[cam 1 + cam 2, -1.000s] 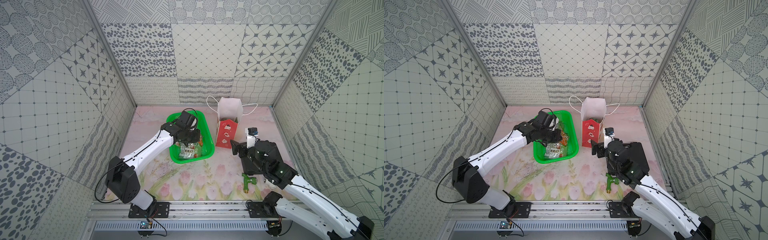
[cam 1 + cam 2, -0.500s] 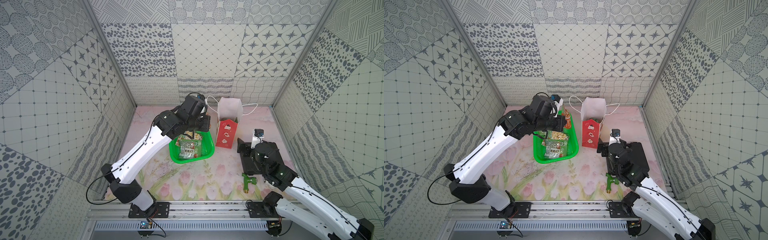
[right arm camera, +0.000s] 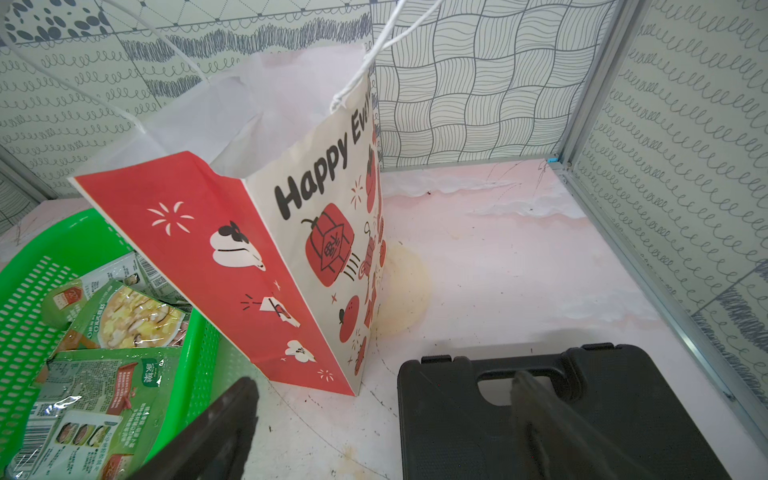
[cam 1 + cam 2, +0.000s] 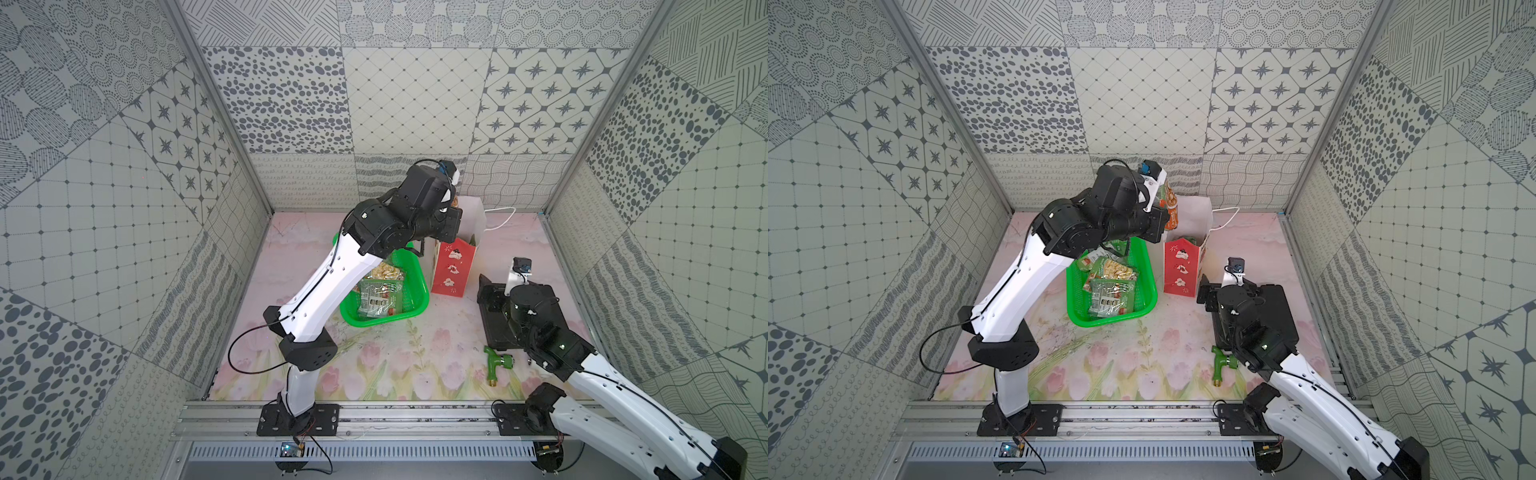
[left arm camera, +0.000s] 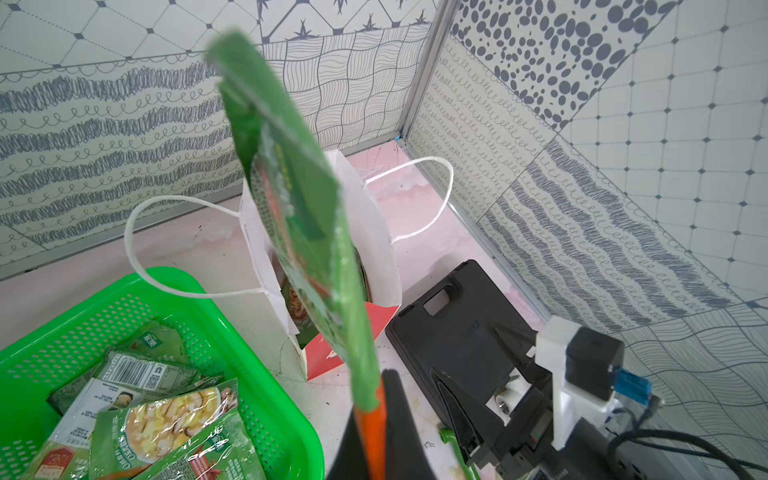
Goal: Place the condiment packets inside the bag
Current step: Place the condiment packet in the paper bag.
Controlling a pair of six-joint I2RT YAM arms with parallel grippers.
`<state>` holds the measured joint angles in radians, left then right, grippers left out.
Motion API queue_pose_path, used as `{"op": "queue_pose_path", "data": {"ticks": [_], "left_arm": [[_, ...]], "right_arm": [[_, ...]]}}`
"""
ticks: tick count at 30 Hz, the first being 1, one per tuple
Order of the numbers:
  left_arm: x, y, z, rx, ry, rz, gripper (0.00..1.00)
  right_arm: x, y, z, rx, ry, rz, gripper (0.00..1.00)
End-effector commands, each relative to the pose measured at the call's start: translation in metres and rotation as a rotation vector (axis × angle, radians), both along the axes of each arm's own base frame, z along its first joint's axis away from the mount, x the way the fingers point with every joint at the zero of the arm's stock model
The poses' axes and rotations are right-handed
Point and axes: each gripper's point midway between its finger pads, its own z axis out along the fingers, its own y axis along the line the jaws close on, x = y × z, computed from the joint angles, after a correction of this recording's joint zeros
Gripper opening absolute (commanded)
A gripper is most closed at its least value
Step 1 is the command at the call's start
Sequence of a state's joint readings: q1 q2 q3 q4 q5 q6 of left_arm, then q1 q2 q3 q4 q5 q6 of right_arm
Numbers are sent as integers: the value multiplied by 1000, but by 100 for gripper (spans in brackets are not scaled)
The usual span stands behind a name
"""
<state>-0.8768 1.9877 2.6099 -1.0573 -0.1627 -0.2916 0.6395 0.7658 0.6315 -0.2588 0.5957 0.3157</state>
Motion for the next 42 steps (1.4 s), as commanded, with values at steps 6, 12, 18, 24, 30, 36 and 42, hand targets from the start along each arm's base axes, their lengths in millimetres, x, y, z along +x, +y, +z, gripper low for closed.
{"op": "queue_pose_path", "data": {"ticks": [6, 12, 18, 24, 30, 36, 42], "left_arm": [[44, -53, -27, 50, -139, -68, 0], [57, -62, -71, 83, -43, -86, 0], [40, -62, -73, 46, 45, -136, 33], [17, -47, -43, -14, 76, -142, 79], [-3, -17, -43, 12, 110, -106, 98], [-18, 29, -63, 63, 95, -3, 99], [-34, 74, -90, 71, 95, 92, 100]], "right_arm": [[4, 1, 0, 22, -6, -5, 97], [5, 5, -1, 23, 3, 11, 97], [7, 8, -4, 18, 16, 21, 97], [8, 12, -6, 20, 23, 35, 97], [7, 13, -5, 30, 20, 46, 97], [2, 18, 2, 114, 25, 70, 97], [-5, 11, -1, 165, 96, 16, 97]]}}
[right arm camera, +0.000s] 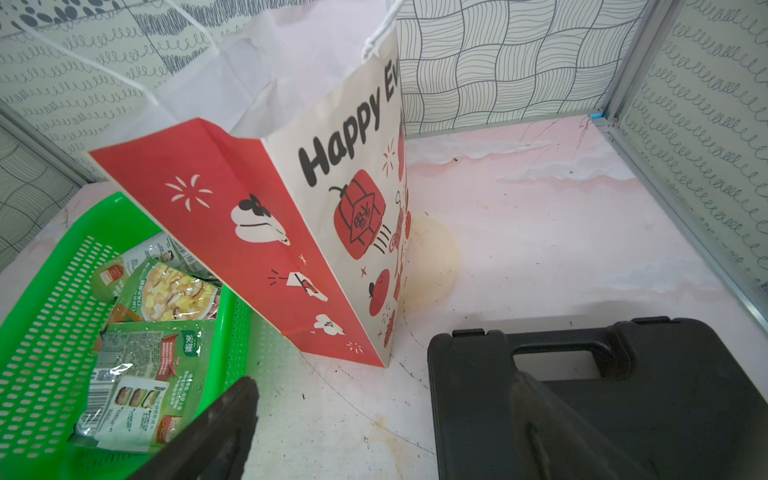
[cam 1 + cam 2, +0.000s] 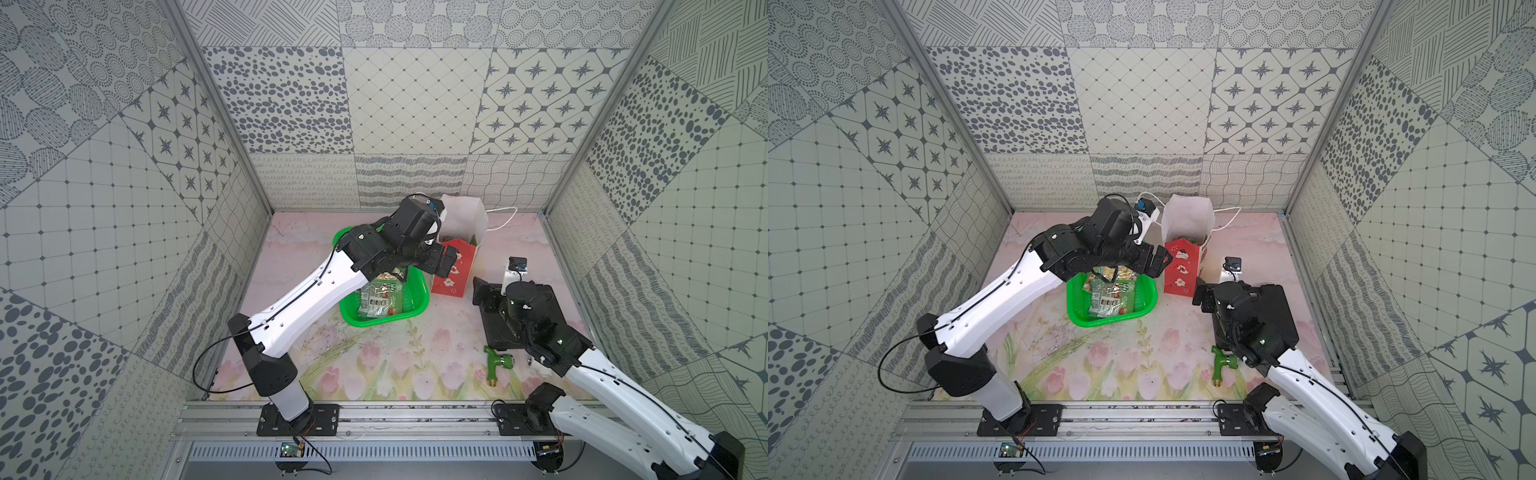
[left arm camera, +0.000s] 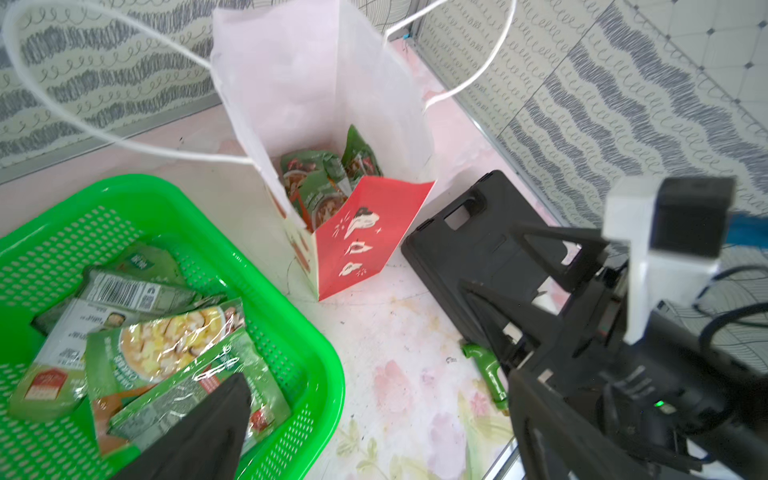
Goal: Place the condiment packets inside the bag
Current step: Place the condiment packet in the paper bag, then pick up the condiment packet from the storage box.
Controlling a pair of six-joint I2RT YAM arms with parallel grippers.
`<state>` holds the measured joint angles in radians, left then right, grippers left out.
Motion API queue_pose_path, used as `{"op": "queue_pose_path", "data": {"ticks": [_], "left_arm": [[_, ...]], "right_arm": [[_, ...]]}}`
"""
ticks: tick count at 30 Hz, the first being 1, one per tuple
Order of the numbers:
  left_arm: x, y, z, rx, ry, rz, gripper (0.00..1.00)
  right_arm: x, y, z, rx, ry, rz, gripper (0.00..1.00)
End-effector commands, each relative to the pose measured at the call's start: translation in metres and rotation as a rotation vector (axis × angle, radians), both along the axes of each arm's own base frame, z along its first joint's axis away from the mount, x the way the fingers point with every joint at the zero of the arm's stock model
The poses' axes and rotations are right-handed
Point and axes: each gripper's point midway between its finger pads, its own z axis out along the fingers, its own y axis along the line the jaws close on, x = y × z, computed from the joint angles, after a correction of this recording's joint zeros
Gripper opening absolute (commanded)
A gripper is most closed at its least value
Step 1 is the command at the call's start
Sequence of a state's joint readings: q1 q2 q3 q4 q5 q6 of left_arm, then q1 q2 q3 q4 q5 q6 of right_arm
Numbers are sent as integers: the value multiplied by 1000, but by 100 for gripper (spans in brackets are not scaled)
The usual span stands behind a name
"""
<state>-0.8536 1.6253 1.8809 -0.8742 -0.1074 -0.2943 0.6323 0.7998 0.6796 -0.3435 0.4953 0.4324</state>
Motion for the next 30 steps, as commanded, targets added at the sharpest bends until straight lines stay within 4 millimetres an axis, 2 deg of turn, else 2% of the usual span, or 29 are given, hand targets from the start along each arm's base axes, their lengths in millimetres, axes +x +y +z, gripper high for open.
{"op": "queue_pose_path", "data": {"ticks": [1, 9, 13, 17, 22, 27, 30], "left_arm": [[3, 33, -9, -39, -48, 131, 99], [7, 79, -67, -60, 72, 283, 99], [13, 91, -98, -45, 144, 329, 100], [24, 106, -135, -55, 261, 393, 99], [33, 121, -172, -63, 379, 451, 99], [41, 143, -211, -38, 473, 544, 93], [47, 156, -229, 0, 488, 598, 81]], "right_arm": [[-4, -5, 5, 76, 16, -47, 97], [-12, -16, -18, 102, -15, -65, 97], [-19, -17, -23, 81, -51, -22, 97], [-22, -9, -36, 78, -78, 42, 97], [-20, -4, -42, 65, -68, 67, 97], [-17, 0, -48, 47, -45, 76, 97], [-17, 3, -49, 46, -40, 91, 97]]}}
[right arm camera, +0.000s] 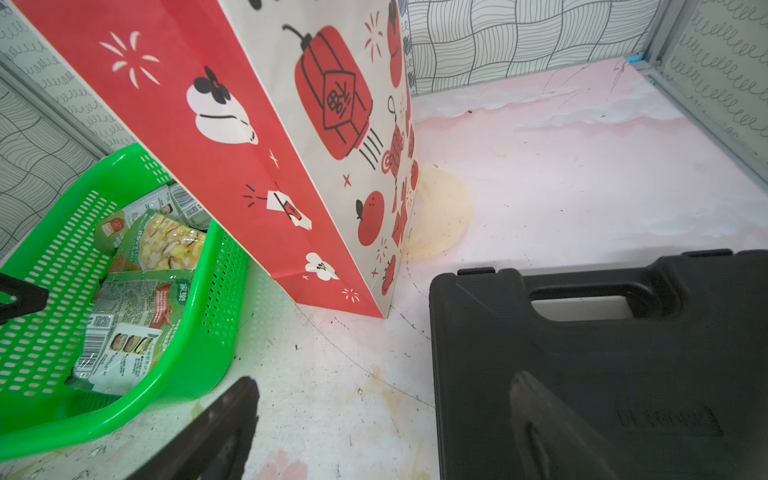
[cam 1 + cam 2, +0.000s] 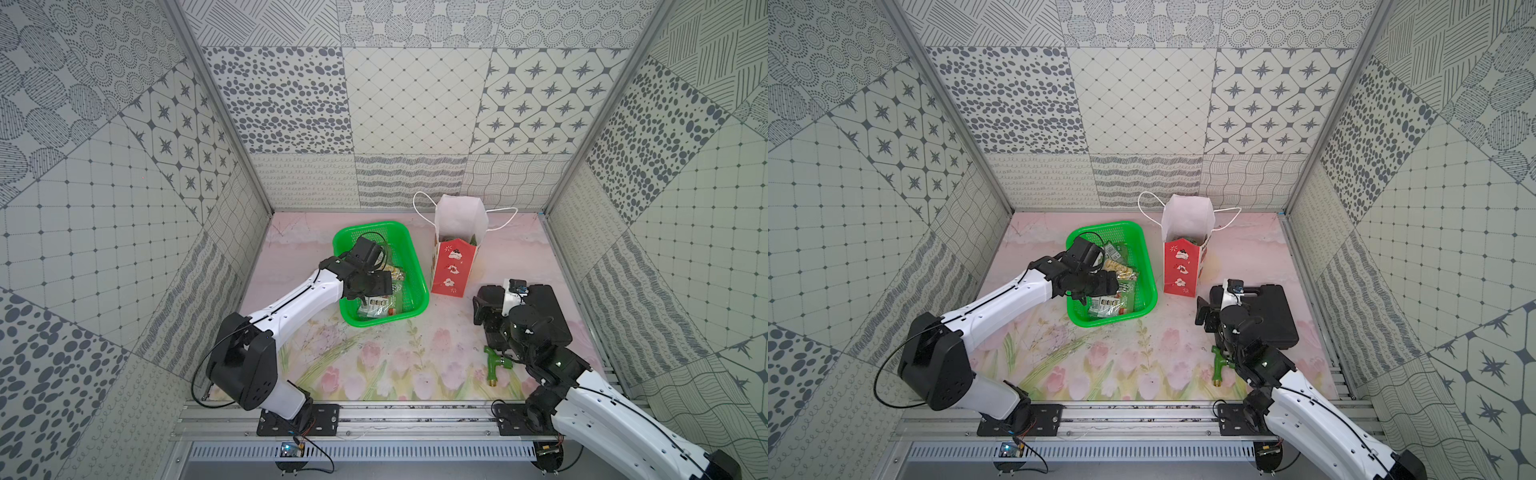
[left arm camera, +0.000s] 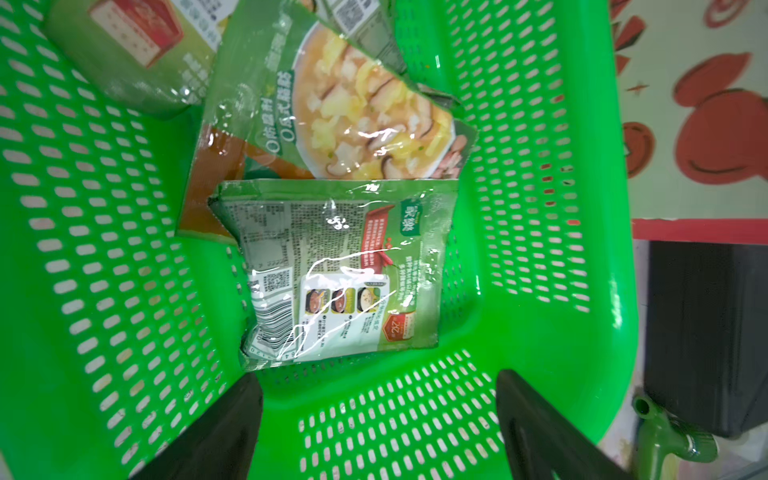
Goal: Place the condiment packets inside the bag
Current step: Pick up the condiment packet from the storage box.
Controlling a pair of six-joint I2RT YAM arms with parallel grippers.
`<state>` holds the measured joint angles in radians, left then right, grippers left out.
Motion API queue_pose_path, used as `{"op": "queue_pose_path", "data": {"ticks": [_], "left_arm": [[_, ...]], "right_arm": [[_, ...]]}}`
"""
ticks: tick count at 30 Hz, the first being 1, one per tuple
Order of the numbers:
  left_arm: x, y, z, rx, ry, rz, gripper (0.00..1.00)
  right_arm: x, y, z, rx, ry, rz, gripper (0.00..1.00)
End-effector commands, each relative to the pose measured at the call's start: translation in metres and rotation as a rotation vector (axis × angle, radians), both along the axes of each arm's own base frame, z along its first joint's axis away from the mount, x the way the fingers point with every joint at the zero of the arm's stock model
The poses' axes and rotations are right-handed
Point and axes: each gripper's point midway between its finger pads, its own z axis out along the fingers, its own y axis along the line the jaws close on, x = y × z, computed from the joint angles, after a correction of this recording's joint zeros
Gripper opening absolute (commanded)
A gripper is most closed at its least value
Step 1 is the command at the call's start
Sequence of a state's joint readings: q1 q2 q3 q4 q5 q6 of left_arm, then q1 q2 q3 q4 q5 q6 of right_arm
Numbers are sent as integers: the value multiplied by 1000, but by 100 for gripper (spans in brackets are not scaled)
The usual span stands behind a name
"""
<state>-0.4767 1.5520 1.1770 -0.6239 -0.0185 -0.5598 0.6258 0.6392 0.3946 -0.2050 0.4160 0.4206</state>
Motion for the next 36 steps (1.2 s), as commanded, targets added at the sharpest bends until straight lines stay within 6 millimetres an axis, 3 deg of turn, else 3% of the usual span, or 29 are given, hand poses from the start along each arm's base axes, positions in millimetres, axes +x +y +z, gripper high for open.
{"op": "queue_pose_path", "data": {"ticks": [1, 10, 14, 21, 25, 28, 32, 36], "left_arm": [[13, 10, -22, -22, 40, 91, 78], [30, 31, -56, 114, 79, 141, 60], [37, 39, -66, 159, 91, 162, 59], [48, 33, -79, 155, 108, 147, 60], [53, 29, -87, 129, 120, 139, 49], [54, 25, -81, 100, 109, 125, 27], [52, 23, -58, 67, 60, 117, 0], [45, 24, -27, 36, 2, 107, 0]], "right_arm": [[6, 6, 14, 21, -47, 22, 97], [7, 5, 11, 15, -43, 16, 97], [6, 6, 12, 15, -44, 20, 97], [7, 8, 11, 19, -42, 25, 97], [6, 7, 12, 20, -44, 24, 97], [5, 7, 13, 23, -48, 25, 97], [5, 7, 14, 25, -51, 30, 97], [4, 6, 16, 26, -57, 28, 97]]}}
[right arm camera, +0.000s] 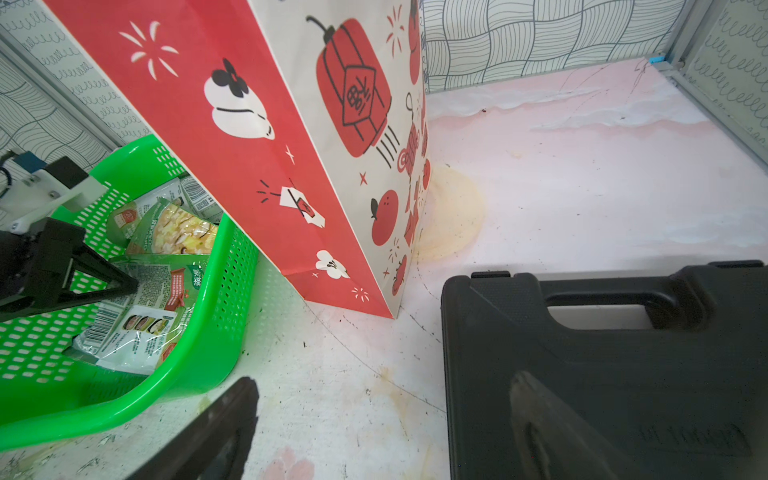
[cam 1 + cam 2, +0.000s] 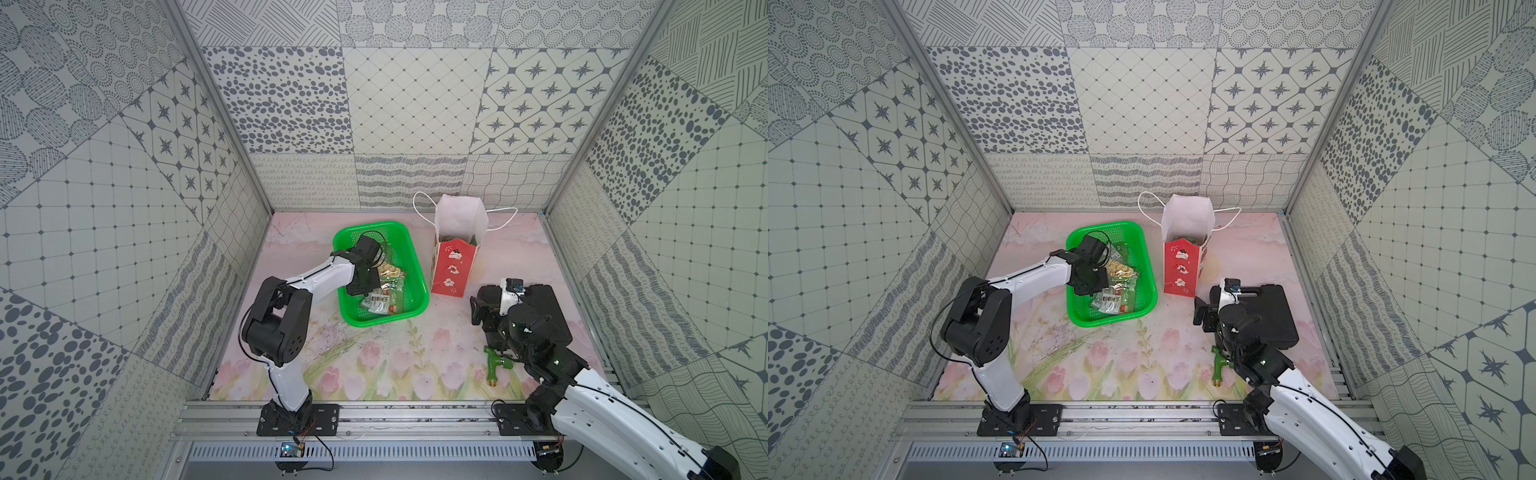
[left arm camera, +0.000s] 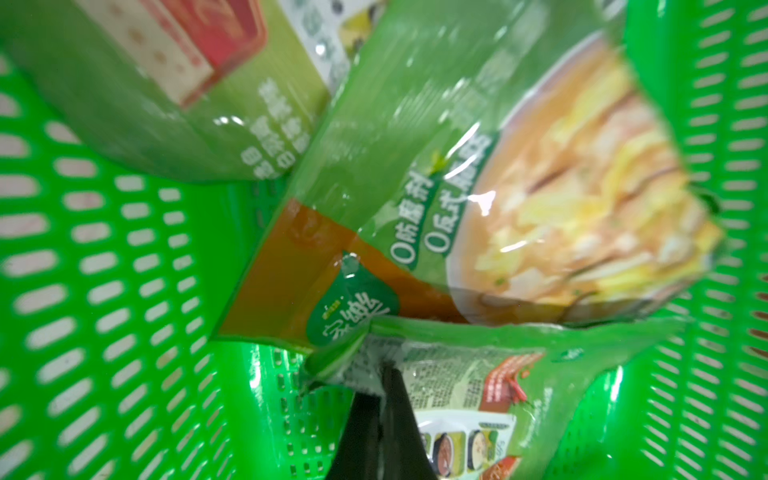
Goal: Place the condiment packets inside the bag
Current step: Pick up the condiment packet from the storage box.
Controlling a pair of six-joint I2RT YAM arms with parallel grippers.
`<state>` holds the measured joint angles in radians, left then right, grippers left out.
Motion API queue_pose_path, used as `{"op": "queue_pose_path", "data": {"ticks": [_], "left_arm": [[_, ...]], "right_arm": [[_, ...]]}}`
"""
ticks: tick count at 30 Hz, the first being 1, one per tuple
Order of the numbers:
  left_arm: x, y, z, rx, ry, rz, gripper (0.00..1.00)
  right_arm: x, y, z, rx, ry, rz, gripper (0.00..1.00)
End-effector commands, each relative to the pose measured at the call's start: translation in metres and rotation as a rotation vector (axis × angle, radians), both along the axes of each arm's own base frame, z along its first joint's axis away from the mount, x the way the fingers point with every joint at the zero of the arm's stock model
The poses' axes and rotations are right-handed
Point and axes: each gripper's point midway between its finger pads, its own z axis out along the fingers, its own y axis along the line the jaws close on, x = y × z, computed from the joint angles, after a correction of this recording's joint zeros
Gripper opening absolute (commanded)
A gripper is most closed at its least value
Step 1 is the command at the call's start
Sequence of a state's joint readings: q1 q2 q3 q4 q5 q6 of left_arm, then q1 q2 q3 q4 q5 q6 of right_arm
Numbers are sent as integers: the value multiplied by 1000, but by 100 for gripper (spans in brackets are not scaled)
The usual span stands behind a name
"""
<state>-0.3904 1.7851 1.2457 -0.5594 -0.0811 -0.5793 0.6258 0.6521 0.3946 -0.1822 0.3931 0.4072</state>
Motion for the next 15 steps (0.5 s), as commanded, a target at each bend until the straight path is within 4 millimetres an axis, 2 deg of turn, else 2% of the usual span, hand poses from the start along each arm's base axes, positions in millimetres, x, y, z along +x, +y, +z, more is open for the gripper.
{"op": "queue_pose_path", "data": {"ticks": [1, 9, 15], "left_arm": [[-3, -3, 36, -52, -84, -21, 0], [-15, -4, 113, -151, -260, -16, 0], [-17, -13, 187, -257, -437, -16, 0]], "right_arm": [[3, 0, 16, 27, -55, 1, 97], [2, 1, 16, 27, -55, 3, 97], [3, 0, 14, 22, -51, -4, 97]]}}
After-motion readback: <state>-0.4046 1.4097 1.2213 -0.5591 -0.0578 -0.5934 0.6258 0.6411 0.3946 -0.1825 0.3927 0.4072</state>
